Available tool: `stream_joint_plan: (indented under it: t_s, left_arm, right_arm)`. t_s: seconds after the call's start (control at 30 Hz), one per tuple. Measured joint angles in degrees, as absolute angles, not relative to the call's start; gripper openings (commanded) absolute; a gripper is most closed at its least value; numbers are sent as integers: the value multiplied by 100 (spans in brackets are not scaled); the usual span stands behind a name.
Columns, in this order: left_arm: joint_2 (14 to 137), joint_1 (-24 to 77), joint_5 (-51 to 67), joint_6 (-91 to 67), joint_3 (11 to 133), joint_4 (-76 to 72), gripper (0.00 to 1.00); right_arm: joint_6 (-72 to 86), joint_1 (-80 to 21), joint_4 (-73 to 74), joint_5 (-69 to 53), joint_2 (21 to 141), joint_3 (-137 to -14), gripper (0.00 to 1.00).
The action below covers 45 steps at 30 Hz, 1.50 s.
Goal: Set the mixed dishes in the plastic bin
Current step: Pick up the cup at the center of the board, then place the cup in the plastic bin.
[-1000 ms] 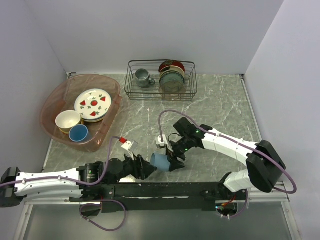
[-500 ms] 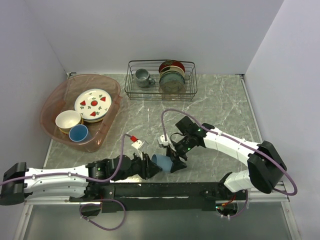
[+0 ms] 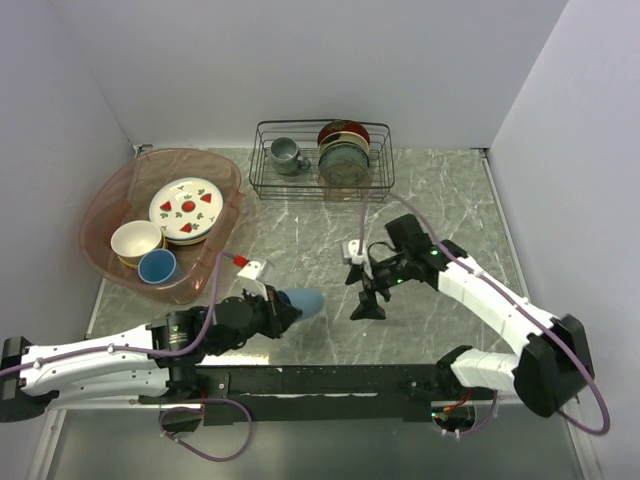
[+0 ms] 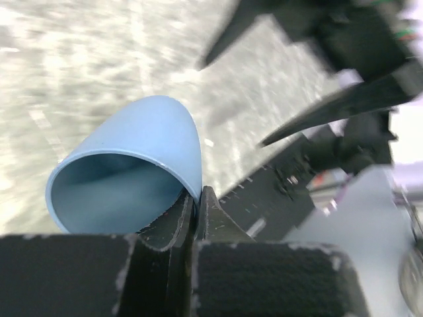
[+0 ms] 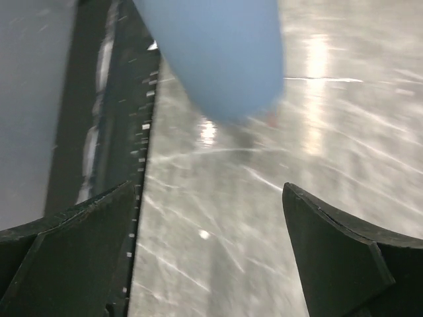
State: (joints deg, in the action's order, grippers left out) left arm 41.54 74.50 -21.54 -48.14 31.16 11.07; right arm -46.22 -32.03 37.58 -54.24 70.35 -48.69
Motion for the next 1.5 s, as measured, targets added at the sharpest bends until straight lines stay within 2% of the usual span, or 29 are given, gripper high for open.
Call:
stream_joint_plan:
  t_s: [0.27, 0.5, 0.63, 1.07, 1.2, 1.5]
  left_arm:
    - [4185, 6969, -3361, -5304, 4257, 3144, 1]
    - [5227, 6027, -4178, -5527, 6125, 4615, 1]
    - [5730, 5188, -4460, -5533, 6779, 5196, 1]
    - [6010, 1896, -3977, -4976, 7341, 5349, 1]
    - [6316, 1431, -3651, -4980, 7341, 5470, 1]
    - [6187, 1240, -3470, -5183, 7341, 5942, 1]
  right_arm:
    - [-4034, -2434, 3328, -4963, 6294, -4873, 100]
    - [-3859, -2246, 3096, -4735, 6156, -4840, 100]
    - [-3854, -2244, 3068, -4668, 6147, -4805, 100]
    - [-3883, -2220, 3011, -4560, 6036, -4635, 100]
    - [-3909, -2220, 2961, -4515, 5935, -4569, 100]
    - [-3992, -2220, 2961, -4456, 5927, -4532, 100]
